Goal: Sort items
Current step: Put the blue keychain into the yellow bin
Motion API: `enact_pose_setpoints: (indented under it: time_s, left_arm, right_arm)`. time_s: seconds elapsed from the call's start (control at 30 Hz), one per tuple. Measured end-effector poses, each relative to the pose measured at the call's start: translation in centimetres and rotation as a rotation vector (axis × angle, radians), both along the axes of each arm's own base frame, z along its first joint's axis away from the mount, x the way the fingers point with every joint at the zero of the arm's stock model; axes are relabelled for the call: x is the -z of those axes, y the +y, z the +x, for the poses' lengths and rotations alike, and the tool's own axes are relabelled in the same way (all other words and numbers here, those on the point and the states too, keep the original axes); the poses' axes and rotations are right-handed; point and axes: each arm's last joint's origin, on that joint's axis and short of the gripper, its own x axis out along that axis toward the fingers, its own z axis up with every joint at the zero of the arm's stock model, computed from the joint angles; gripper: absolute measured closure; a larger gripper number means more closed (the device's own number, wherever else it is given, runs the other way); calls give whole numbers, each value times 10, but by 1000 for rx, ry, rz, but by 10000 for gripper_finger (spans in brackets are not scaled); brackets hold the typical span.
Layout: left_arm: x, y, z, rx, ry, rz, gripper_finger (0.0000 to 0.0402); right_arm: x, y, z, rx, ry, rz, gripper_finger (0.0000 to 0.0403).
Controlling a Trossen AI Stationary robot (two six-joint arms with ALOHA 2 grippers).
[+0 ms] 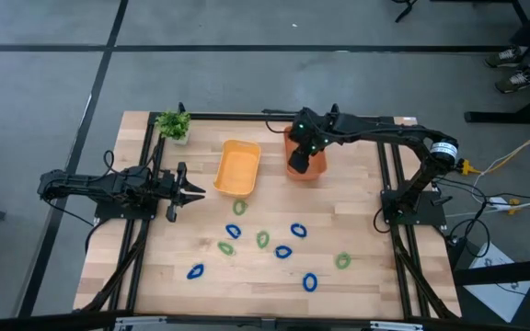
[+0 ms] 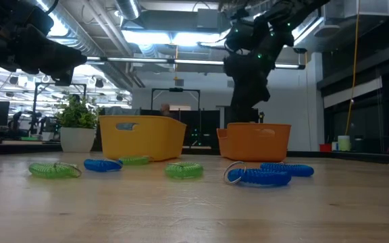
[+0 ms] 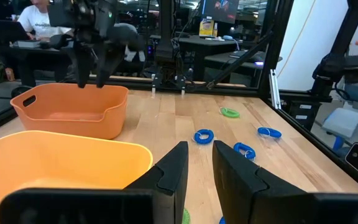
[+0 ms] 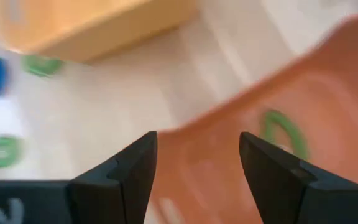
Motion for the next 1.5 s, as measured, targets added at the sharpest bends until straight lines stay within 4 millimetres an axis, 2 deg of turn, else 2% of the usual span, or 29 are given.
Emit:
enact_pose_setpoints:
  time_s: [0.2,0.57,0.87,1.2,1.5]
  left_arm:
    - [0,0,0,0,0,0,331]
    - [0,0,0,0,0,0,331]
    - [0,0,0,0,0,0,331]
    - [0,0,0,0,0,0,331]
    - [0,0,0,0,0,0,332]
  right_arm:
    - [-12,11,9,-71,-110,168,177]
    - [-19,58,28,-329,-207,329,177]
    - [-19,93,35,-431,-193,328,177]
    - [-17,118,39,-390,-134,143,177]
    - [-16,147,38,-466,-109,146,177]
